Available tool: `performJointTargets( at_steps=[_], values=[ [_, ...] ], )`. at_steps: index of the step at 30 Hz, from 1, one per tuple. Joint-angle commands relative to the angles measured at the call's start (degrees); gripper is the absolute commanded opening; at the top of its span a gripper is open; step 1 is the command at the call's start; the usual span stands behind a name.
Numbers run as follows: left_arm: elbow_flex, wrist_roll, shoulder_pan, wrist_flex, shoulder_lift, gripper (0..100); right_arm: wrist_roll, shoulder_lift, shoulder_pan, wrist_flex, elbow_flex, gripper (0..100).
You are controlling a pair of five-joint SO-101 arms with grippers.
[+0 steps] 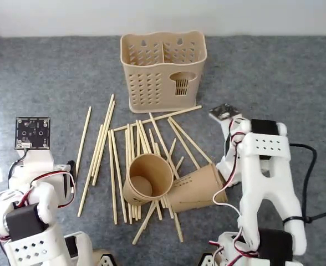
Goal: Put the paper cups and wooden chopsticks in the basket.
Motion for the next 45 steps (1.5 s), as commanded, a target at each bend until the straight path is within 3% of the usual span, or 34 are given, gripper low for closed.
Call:
performJointTargets(
  at_steps=[1, 7, 11, 22, 33, 39, 45],
  values=[
    [-0.3, -0.2, 0.0, -1.0, 0.2, 21, 0.5, -5.8, -4.2, 6.3, -3.8, 0.9],
    [-0.3, -0.2, 0.0, -1.0, 0.2, 21, -0.5, -18.4, -15.1, 13.4, -4.0, 0.9],
    [-0.3, -0.2, 0.0, -1.0, 0.2, 21, -5.3, -24.4, -20.9, 13.4, -3.9, 0.9],
    [-0.3, -0.2, 0.0, -1.0, 0.2, 21, -12.0, -22.5, -37.1, 12.9, -4.4, 0.9],
    [-0.3, -0.2, 0.0, -1.0, 0.2, 21, -13.8, -15.1, -38.5, 6.0, -4.3, 1.7],
    [-0.3, -0.2, 0.0, -1.1, 0.2, 21, -13.7, -14.6, -38.6, 6.1, -4.4, 13.7],
    [-0.3, -0.2, 0.0, -1.2, 0.2, 21, -13.5, -14.6, -38.6, 4.4, -4.5, 15.8]
  ],
)
